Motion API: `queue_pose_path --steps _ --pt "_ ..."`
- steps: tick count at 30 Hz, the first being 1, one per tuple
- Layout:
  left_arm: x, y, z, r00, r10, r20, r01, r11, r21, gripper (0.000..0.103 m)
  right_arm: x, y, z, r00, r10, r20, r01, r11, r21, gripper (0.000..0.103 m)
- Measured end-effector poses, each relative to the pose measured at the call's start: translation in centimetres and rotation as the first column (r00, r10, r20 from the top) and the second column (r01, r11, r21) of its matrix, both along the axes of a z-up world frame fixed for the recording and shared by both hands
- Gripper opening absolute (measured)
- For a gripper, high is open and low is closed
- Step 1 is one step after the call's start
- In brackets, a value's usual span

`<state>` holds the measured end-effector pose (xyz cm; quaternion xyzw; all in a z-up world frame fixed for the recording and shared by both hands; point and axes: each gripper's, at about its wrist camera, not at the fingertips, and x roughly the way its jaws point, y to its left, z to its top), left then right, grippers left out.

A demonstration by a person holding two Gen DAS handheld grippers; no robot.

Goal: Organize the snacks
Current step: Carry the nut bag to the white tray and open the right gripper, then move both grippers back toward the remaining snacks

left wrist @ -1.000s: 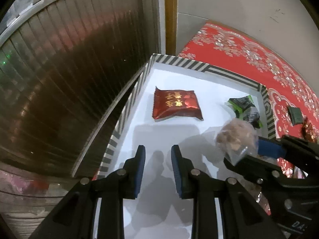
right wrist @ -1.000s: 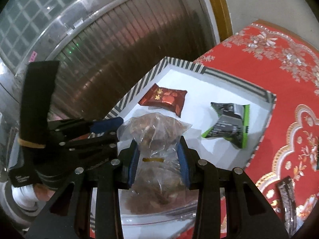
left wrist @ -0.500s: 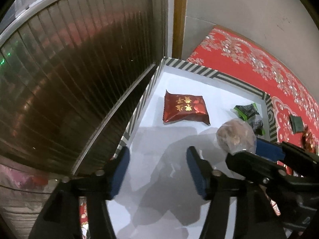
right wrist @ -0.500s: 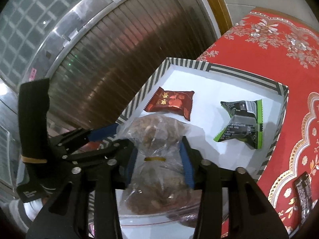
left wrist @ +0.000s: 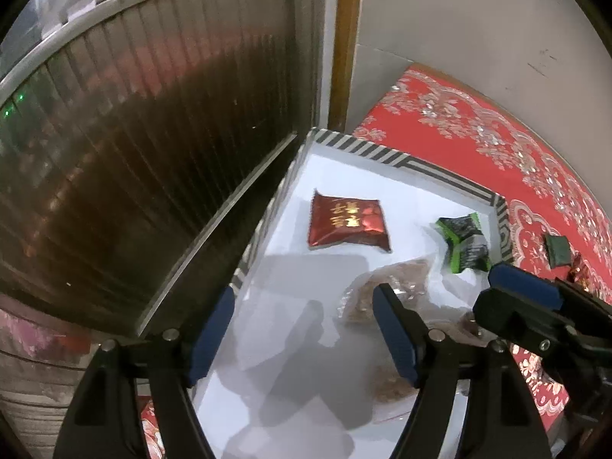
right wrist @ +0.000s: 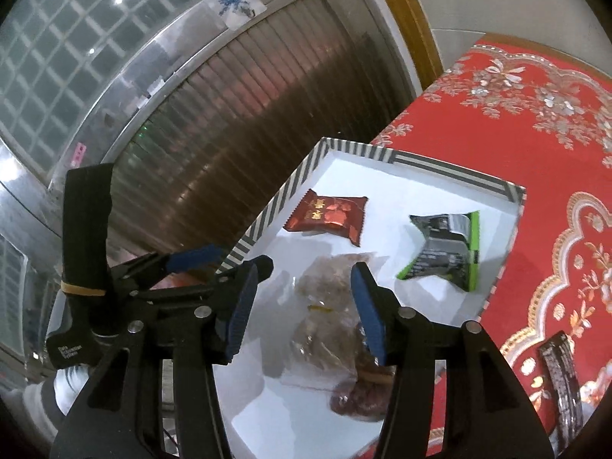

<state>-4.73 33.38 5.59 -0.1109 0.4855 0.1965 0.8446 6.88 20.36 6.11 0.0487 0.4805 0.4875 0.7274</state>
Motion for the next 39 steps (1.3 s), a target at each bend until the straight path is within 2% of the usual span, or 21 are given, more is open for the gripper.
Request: queue_pose_path --steps 3,13,21,31,39 --pt "0.5 -0.8 0.2 1.0 -0.026 0.009 0.026 1.0 -0.009 0.083 0.1 -1.2 -0.1 1.0 -0.02 0.002 0.02 1.0 -0.004 0.051" --pt "2.2 -4.2 0.9 0.995 -0.096 0.025 0.097 0.995 -0.015 0.084 0.1 -6.0 0.3 0.995 -0.086 0.045 0.087 0.995 -0.041 0.051" --pt "3.9 -8.1 1.4 0.984 -0.174 0.038 0.175 0.984 -0.018 0.084 0.7 -14.1 0.3 0.977 -0.205 0.065 0.211 0.971 -0.11 0.051" --pt "6.2 -14.8 1.2 0.954 -0.299 0.026 0.299 0.954 -0.024 0.084 0.2 -23.5 -1.6 0.931 -0.363 0.033 0.363 0.918 -0.159 0.051" --pt "8.0 -19.7 -0.1 0.933 -0.36 -0.01 0.357 0.928 -0.104 0.084 -0.7 -27.3 -1.9 0.914 -0.404 0.031 0.403 0.898 -0.177 0.051"
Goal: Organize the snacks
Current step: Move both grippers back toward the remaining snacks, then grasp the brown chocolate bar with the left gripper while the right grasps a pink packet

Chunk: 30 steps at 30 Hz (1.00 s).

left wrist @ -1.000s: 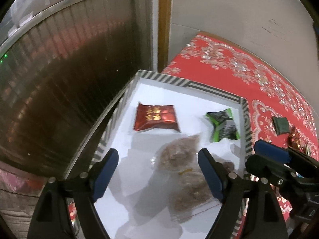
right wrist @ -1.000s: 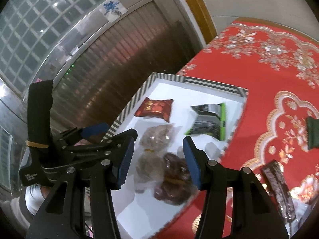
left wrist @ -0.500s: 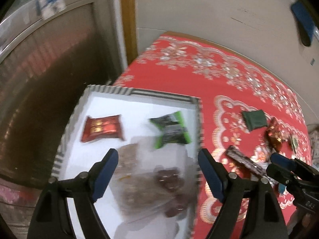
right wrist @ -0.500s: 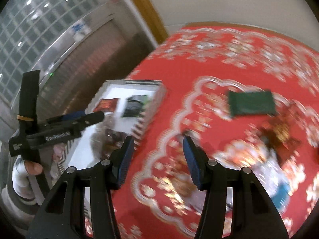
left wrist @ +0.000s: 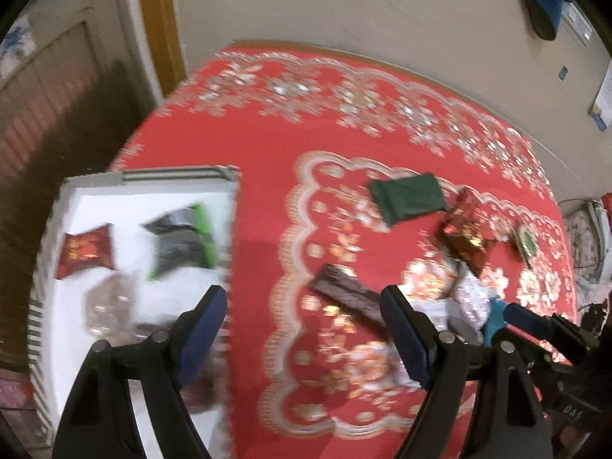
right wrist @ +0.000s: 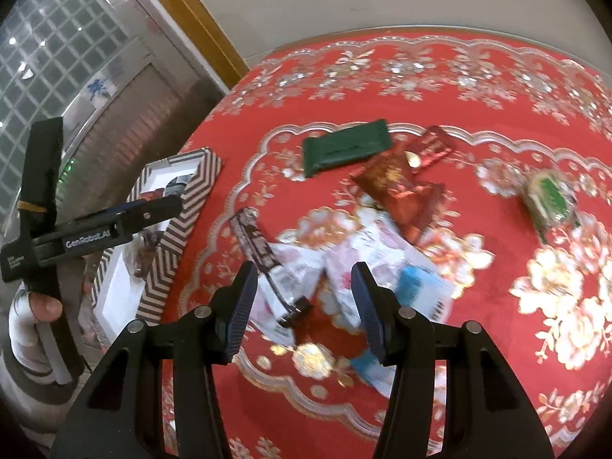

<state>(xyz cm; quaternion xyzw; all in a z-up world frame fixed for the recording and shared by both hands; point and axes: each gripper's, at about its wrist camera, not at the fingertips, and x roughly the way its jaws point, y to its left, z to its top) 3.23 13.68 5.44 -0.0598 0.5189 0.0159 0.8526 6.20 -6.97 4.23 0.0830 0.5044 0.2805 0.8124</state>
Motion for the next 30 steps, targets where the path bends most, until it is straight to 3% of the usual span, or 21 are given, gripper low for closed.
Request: queue_pose_path --steps 9,14,21,24,30 --pt "1.5 -3.9 -3.1 0.995 -0.018 -0.095 0.014 0.999 -0.046 0.084 -0.7 -2.4 -0.4 1.0 -0.005 -0.02 0.006 1.0 0.016 0.051" --pt "1.6 -4.6 -4.2 0.988 -0.039 -0.148 0.036 0.999 -0.021 0.084 -1.1 -1.2 -0.4 0.998 0.062 -0.016 -0.062 0.998 0.01 0.051" --pt "-0.3 -2.4 -4.2 0.969 -0.102 -0.225 0.115 0.992 0.044 0.084 -1.2 -0.1 -0.6 0.995 0.1 -0.03 -0.099 0.995 0.019 0.051" --pt "-0.9 -1.4 -3.7 0.966 -0.101 -0.236 0.124 0.989 0.084 0.084 -1.2 0.5 -0.6 0.993 0.113 -0.041 -0.112 0.993 0.031 0.051" --pt "-0.8 -0.9 -3.6 0.975 -0.08 -0.208 0.093 0.994 0.05 0.084 -1.9 3.4 -1.1 0.987 0.153 -0.051 -0.153 0.988 -0.007 0.051"
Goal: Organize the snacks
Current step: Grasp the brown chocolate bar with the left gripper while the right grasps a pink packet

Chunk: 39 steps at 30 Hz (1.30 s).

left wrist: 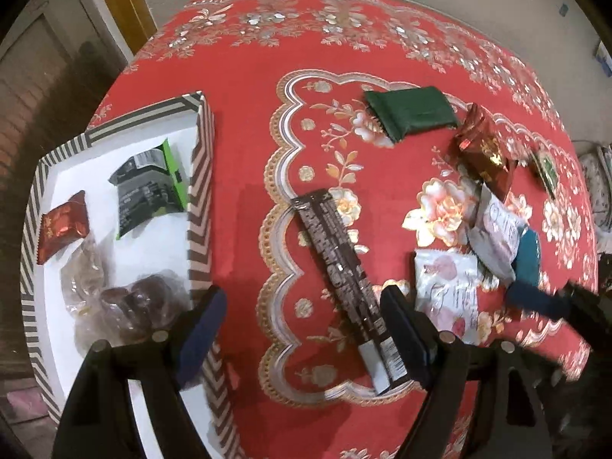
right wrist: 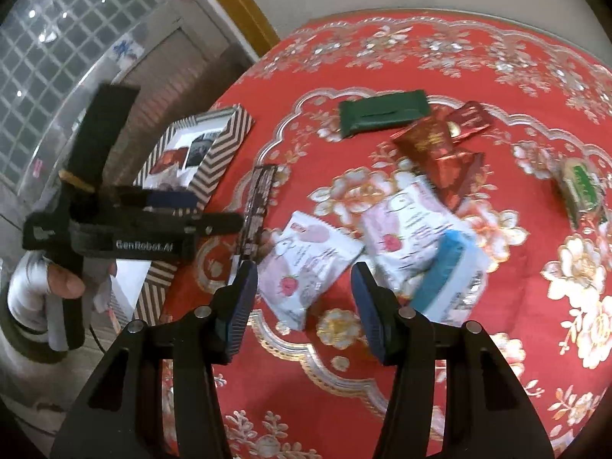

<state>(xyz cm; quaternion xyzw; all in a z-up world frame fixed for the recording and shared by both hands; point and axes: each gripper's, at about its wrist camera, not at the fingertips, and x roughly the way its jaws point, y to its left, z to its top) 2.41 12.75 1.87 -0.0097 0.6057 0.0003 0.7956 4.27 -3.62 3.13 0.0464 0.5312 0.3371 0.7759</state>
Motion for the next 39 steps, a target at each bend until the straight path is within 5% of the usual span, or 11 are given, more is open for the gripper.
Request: queue_pose_path --steps 16,19,21,23,28,36,39 --pt "0.7 -2.0 -2.1 0.995 0.103 0.014 -0.103 0.994 0.038 0.08 -0.9 -0.9 -0.8 0.999 -0.041 -0.028 0.041 0.999 -0.008 0.051" --pt "-0.1 -2.2 -1.7 0.993 0.099 0.057 -0.101 0.994 0.037 0.06 -1.0 -0.8 -0.8 0.999 -0.032 -0.03 0.032 0.999 0.002 0.051" --pt "-0.5 -2.0 -1.4 0.994 0.089 0.068 -0.091 0.995 0.032 0.028 -1.2 -0.4 -0.8 0.999 -0.021 -0.029 0.021 1.0 0.005 0.051" --pt "-0.7 -1.3 -1.3 0.994 0.089 0.065 -0.089 0.996 0.008 0.023 -1.4 0.2 -0.7 1.0 -0.01 -0.024 0.01 1.0 -0.003 0.051" --pt "-0.7 0.0 -0.8 0.996 0.071 0.058 -0.068 0.997 -0.045 0.019 -1.1 2.0 -1.2 0.999 -0.039 -0.031 0.038 0.999 -0.038 0.051" --pt "-0.8 1.0 1.0 0.992 0.027 0.124 -0.025 0.999 -0.022 0.019 0.2 4.8 -2.1 0.99 -0.136 -0.027 0.132 0.983 -0.127 0.051" --pt "-0.5 1.4 0.7 0.992 0.021 0.12 -0.018 0.999 -0.028 0.019 0.5 6.5 -2.1 0.992 -0.126 0.008 0.126 0.975 -0.183 0.063"
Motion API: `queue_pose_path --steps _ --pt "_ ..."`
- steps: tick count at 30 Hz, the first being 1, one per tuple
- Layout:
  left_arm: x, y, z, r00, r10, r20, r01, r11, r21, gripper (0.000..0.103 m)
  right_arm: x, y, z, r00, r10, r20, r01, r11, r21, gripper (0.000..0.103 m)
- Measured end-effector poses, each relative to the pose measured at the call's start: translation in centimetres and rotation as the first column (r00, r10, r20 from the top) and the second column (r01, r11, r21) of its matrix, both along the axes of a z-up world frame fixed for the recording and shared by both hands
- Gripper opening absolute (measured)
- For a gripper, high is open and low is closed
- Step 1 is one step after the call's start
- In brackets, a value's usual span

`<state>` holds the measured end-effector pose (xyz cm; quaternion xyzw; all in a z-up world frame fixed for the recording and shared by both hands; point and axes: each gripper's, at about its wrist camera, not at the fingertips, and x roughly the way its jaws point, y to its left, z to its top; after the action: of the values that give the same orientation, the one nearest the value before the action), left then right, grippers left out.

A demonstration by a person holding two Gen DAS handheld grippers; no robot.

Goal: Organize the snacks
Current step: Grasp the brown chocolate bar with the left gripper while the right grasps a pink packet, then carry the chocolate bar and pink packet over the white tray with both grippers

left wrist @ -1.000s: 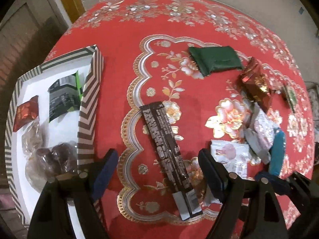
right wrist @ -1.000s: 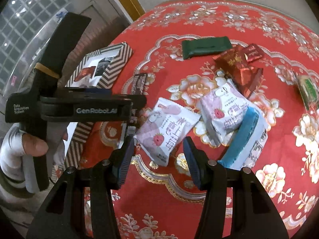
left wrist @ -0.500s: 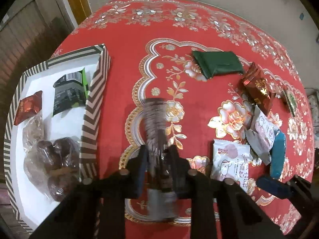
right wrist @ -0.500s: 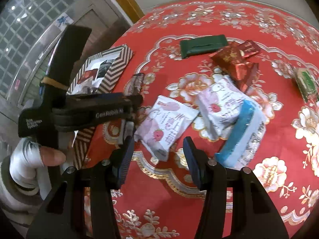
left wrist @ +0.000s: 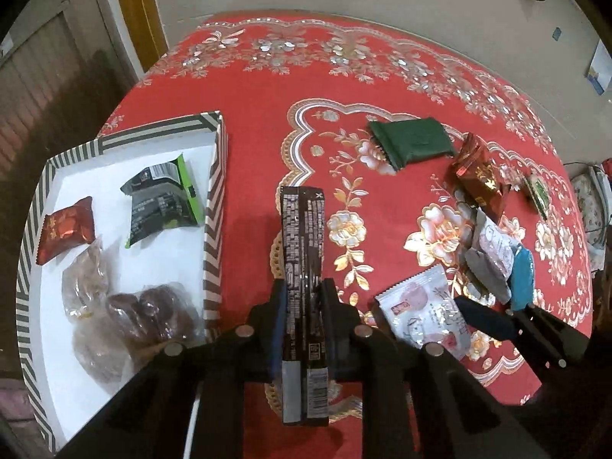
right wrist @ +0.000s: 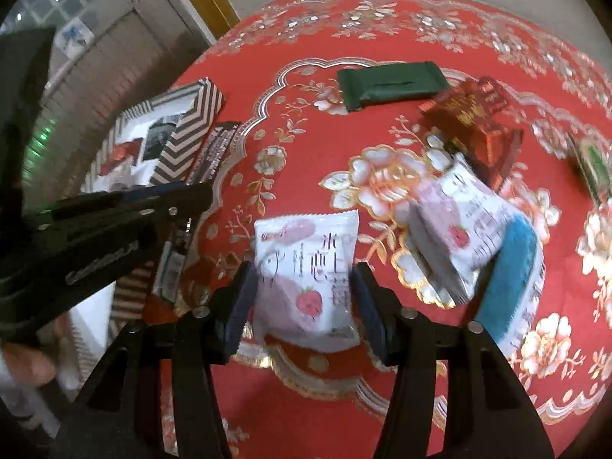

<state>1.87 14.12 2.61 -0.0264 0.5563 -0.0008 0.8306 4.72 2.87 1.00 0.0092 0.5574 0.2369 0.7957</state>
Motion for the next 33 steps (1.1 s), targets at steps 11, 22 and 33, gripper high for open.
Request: queue_pose_path --steps 11,22,33 --pt "0.2 0.3 0.1 1.0 -0.02 0.004 0.021 1.0 -0.02 0.019 -0.5 0.2 0.0 0.987 0.149 0.056 -0.145 0.986 -0.078 0.054" --pt "-0.7 0.2 2.5 0.998 -0.01 0.061 0.009 1.0 0.007 0.02 -0.2 -2.0 3.4 0.985 0.11 0.13 -0.106 0.994 -0.037 0.054" --pt "-1.2 0.1 4.3 0.994 0.0 0.105 -0.001 1.0 0.011 0.02 0.9 -3.1 5.6 0.981 0.072 0.18 -0.07 0.997 -0.021 0.054"
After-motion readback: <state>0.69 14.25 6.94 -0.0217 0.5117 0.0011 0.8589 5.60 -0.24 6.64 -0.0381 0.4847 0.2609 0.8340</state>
